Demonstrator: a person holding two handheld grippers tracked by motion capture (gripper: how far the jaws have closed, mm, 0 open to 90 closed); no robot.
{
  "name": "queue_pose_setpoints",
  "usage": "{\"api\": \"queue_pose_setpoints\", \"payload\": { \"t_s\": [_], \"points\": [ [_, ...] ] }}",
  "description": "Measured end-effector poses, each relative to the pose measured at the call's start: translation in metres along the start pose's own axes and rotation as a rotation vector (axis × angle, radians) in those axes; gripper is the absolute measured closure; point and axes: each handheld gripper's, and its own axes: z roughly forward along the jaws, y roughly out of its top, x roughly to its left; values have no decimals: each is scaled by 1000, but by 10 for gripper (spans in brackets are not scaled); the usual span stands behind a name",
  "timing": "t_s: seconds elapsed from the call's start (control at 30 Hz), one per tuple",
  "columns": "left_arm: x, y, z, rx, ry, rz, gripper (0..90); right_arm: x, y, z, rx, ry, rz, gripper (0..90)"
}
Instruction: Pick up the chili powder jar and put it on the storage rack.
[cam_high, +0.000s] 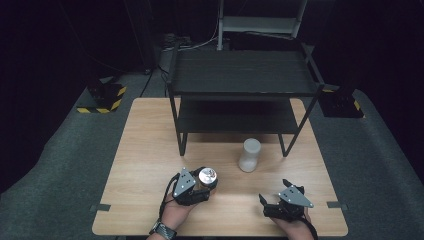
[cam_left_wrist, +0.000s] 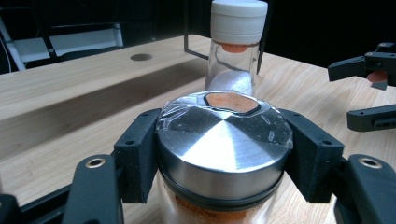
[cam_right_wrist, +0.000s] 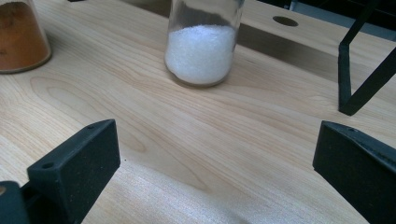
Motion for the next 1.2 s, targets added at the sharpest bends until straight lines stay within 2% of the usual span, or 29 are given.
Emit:
{"api": "queue_pose_setpoints", "payload": {
  "t_s": [0.33,1.2],
  "points": [
    [2,14,-9,-25,10,8,350,0,0,0,0,-1,1,1],
    [12,70,-34,-110,29,47,350,-1,0,0,-1,0,10,1]
  ]
}}
